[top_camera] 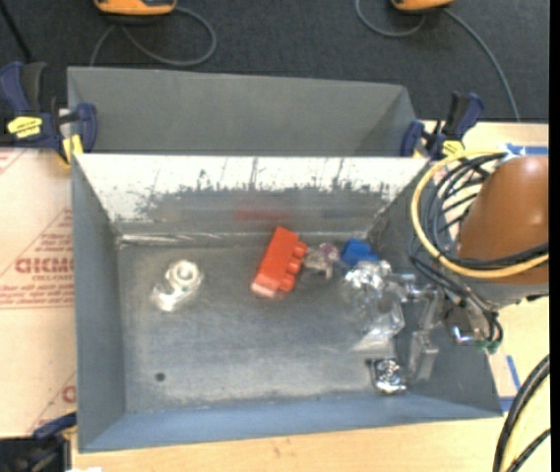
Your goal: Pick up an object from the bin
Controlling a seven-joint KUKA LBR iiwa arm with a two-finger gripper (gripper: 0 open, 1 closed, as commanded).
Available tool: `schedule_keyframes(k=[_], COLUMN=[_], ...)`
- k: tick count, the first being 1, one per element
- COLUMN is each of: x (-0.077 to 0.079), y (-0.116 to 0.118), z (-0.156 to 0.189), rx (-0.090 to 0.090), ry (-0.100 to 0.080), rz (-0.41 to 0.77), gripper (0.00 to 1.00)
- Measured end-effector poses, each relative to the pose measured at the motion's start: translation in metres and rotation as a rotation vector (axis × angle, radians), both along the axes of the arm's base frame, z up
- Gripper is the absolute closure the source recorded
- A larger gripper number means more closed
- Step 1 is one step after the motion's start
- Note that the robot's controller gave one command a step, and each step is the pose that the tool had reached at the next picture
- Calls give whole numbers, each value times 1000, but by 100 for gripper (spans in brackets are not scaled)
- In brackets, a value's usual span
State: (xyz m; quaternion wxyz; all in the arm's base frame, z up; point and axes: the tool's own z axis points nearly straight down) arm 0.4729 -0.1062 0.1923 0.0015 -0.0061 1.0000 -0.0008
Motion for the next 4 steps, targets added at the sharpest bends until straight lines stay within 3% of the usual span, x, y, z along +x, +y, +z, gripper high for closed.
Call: schedule_keyframes(k=[1,2,3,4], x=[4,6,25,12], y=[-1,88,75,65], z=[-109,-122,-31,-86], rx=[-2,0,-9,2], ry=[-5,-1,-4,4], rz=[535,1501,1600,1197], gripper=[0,0,0,0])
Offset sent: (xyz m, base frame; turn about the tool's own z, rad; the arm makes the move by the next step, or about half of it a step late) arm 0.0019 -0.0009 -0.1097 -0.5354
